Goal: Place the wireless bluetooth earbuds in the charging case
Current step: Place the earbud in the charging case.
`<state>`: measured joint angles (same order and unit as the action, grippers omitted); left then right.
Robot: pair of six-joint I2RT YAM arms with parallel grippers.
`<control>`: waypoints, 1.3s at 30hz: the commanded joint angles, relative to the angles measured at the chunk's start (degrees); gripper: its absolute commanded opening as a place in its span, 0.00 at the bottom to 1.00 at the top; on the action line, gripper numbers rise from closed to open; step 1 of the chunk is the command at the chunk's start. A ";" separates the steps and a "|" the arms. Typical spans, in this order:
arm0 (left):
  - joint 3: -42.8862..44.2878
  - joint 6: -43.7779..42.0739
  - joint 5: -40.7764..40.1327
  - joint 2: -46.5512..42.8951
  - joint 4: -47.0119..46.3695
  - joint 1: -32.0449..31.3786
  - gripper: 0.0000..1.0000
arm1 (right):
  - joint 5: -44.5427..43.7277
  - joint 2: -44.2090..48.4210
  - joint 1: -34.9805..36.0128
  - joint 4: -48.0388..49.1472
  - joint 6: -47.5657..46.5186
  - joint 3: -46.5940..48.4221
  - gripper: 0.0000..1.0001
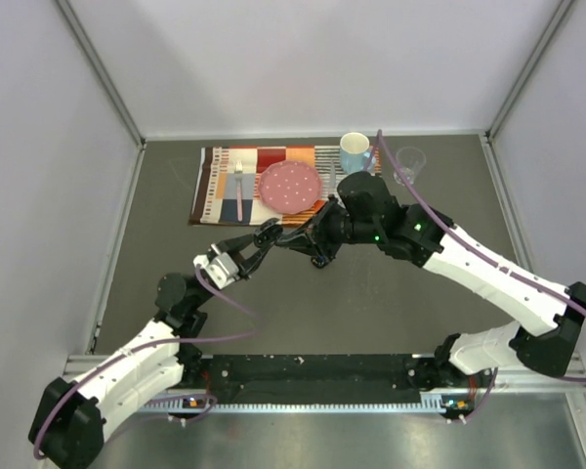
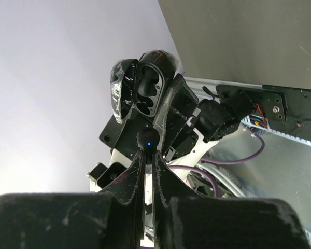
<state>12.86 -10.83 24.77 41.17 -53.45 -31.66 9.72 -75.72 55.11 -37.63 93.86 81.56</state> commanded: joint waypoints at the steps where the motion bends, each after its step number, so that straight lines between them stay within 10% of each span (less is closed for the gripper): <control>1: 1.29 0.20 1.41 0.23 -3.77 -0.33 0.00 | 1.27 -0.83 0.87 0.54 2.11 3.34 0.00; 39: 2.26 0.37 4.05 1.55 -4.73 -1.56 0.00 | 4.87 -7.51 0.87 2.38 8.61 1.68 0.00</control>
<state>13.08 -10.63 27.68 42.94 -53.52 -32.40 13.23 -82.19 55.11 -36.80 100.92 83.35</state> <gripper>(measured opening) 0.342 0.015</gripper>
